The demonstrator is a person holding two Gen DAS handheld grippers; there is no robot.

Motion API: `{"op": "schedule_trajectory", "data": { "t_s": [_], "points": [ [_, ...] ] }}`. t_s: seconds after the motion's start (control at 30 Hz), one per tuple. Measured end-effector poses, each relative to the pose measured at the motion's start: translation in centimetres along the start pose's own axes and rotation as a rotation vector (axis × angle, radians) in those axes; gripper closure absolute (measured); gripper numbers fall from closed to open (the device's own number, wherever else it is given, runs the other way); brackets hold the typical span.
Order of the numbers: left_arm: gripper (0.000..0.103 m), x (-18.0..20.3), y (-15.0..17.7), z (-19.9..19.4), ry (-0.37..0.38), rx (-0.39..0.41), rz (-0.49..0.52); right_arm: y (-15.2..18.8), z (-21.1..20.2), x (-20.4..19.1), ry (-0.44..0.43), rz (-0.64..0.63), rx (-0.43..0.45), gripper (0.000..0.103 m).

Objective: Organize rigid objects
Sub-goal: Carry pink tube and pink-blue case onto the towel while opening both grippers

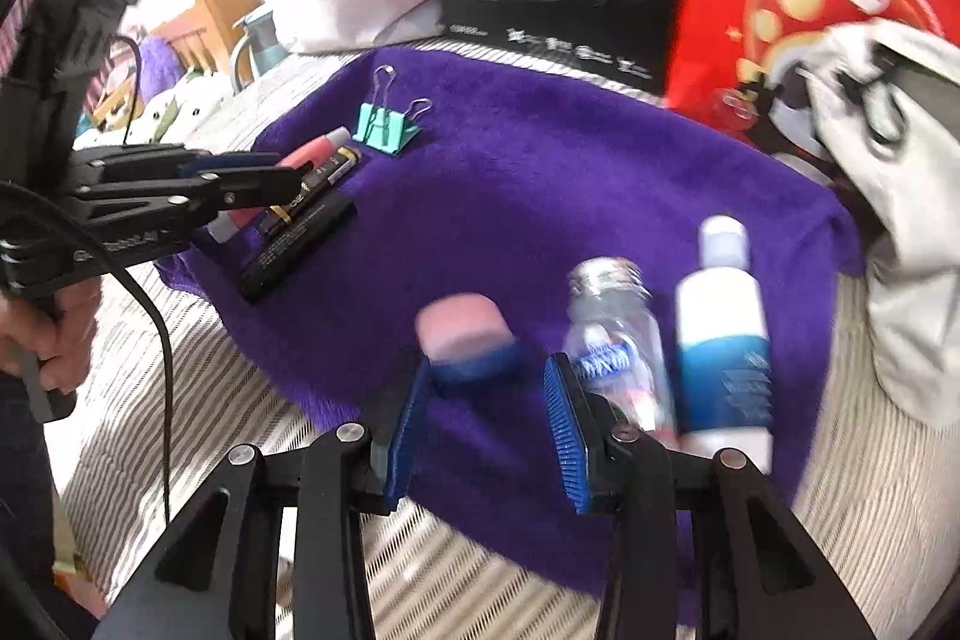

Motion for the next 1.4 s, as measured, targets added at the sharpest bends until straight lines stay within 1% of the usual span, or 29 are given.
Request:
{"op": "schedule_trajectory", "data": {
  "t_s": [0.2, 0.43, 0.57, 0.67, 0.73, 0.93, 1.03, 1.1, 1.17, 1.23, 1.3, 1.4],
  "points": [
    [0.086, 1.6, -0.4, 1.6, 0.024, -0.023, 0.034, 1.3, -2.9, 2.3, 0.036, 0.07, 0.043, 0.063],
    [0.086, 2.9, -0.9, 3.9, 0.021, -0.053, 0.063, 3.7, -5.1, 5.0, 0.071, 0.147, 0.052, 0.063],
    [0.086, 3.1, -0.9, 4.9, -0.021, -0.078, 0.084, 5.2, -6.1, 6.1, 0.08, 0.187, 0.053, 0.063],
    [0.086, 3.1, -0.7, 5.6, -0.024, -0.096, 0.076, 5.9, -7.3, 6.9, 0.077, 0.235, 0.078, 0.063],
    [0.086, 3.2, -0.6, 5.5, -0.035, -0.091, 0.083, 6.3, -8.0, 7.2, 0.055, 0.264, 0.094, 0.063],
    [0.085, 3.4, -0.5, 5.5, -0.054, -0.09, 0.099, 6.9, -8.8, 7.2, 0.055, 0.282, 0.105, 0.062],
    [0.08, 3.4, -0.3, 5.4, -0.048, -0.09, 0.082, 7.5, -9.1, 7.1, 0.047, 0.289, 0.104, 0.062],
    [0.067, 3.7, 0.0, 5.3, -0.029, -0.089, 0.082, 7.9, -9.3, 7.0, 0.057, 0.287, 0.099, 0.062],
    [0.063, 4.1, 0.4, 5.2, -0.035, -0.094, 0.093, 8.2, -9.7, 7.0, 0.055, 0.288, 0.104, 0.062],
    [0.063, 4.4, 0.7, 5.1, -0.061, -0.098, 0.106, 8.5, -10.3, 6.9, 0.05, 0.294, 0.113, 0.062],
    [0.063, 4.7, 1.0, 4.8, -0.063, -0.103, 0.096, 8.8, -10.8, 6.7, 0.052, 0.299, 0.12, 0.059],
    [0.063, 5.2, 1.2, 3.5, -0.061, -0.083, 0.094, 9.1, -11.6, 6.3, 0.051, 0.296, 0.133, 0.059]
  ]
}}
Point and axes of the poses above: each gripper's, at about its wrist camera, not at the fingertips, and z roughly the way its jaws point, x to its right, y to its underside, the point moved 8 cm from there along z, roughly the way its jaws point, and after that the axes turned 8 degrees about y, right-handed, at the moved point
